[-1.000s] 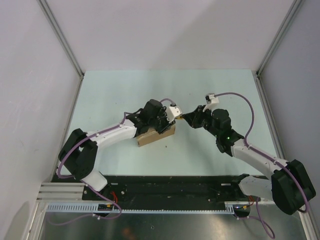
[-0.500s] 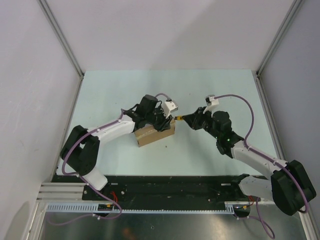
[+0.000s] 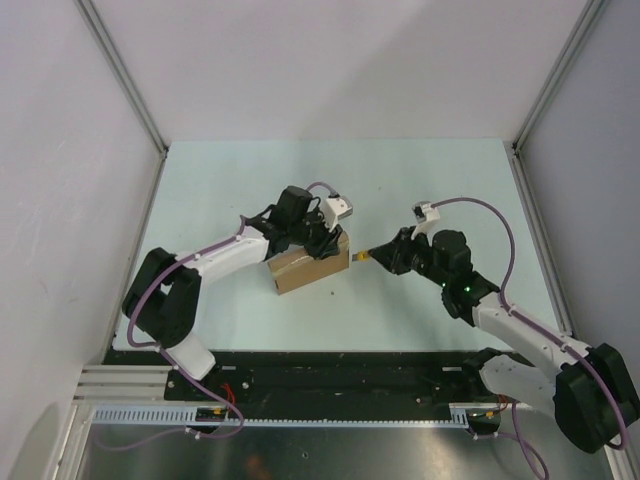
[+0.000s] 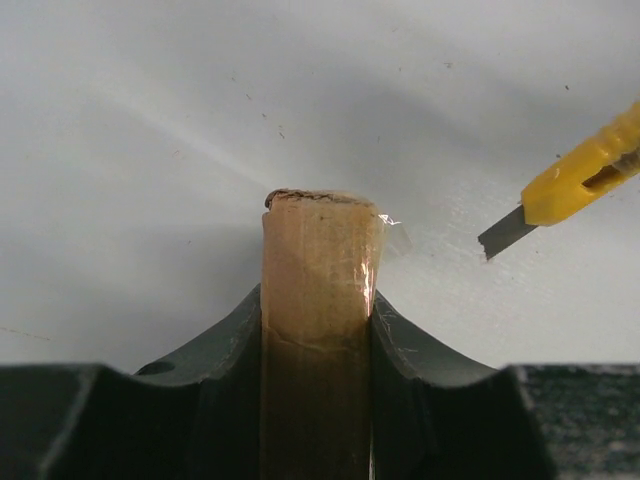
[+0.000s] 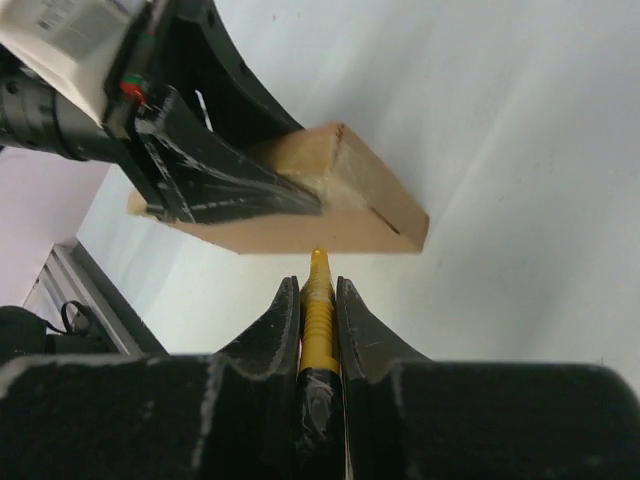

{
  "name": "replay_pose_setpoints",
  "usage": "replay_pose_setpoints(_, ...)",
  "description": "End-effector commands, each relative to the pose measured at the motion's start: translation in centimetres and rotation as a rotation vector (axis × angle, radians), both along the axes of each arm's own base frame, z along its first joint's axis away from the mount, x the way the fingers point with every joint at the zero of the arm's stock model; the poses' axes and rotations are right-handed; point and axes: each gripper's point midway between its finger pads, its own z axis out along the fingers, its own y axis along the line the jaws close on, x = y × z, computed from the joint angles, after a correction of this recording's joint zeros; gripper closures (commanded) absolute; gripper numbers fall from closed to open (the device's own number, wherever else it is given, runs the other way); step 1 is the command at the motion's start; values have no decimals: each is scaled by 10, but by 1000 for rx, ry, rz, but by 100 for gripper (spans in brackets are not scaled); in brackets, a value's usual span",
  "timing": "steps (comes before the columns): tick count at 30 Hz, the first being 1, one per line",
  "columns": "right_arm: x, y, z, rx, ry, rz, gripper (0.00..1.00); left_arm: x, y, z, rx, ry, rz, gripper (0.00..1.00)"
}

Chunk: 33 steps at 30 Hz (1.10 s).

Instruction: Unpack the express box

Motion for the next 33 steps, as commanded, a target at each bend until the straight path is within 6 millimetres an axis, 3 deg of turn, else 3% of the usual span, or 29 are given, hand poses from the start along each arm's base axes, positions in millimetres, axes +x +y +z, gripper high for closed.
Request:
replay_pose_setpoints(1,-11,-7,-6,12,66,23,100,-17,21,-37,126,105,32,86)
replay_pose_setpoints(5,8,-23,14,64,18,-66,100,-23,13,-35,154,57,-4,86)
replay_pose_setpoints(11,31,-29,49,125,-56,-136,100,-24,4,-32,181,10,-32,85)
replay_pose_setpoints(20,34,-2,53,128,-73,-59,100,-22,0,-30,179,0,-48,85)
replay_pose_setpoints(26,44,2,47,106,-71,-66,100,-24,0,-32,187,-1,-58,85)
replay_pose_setpoints(33,52,-1,56,97,-101,-93,100,-27,-1,-34,185,5,-66,85)
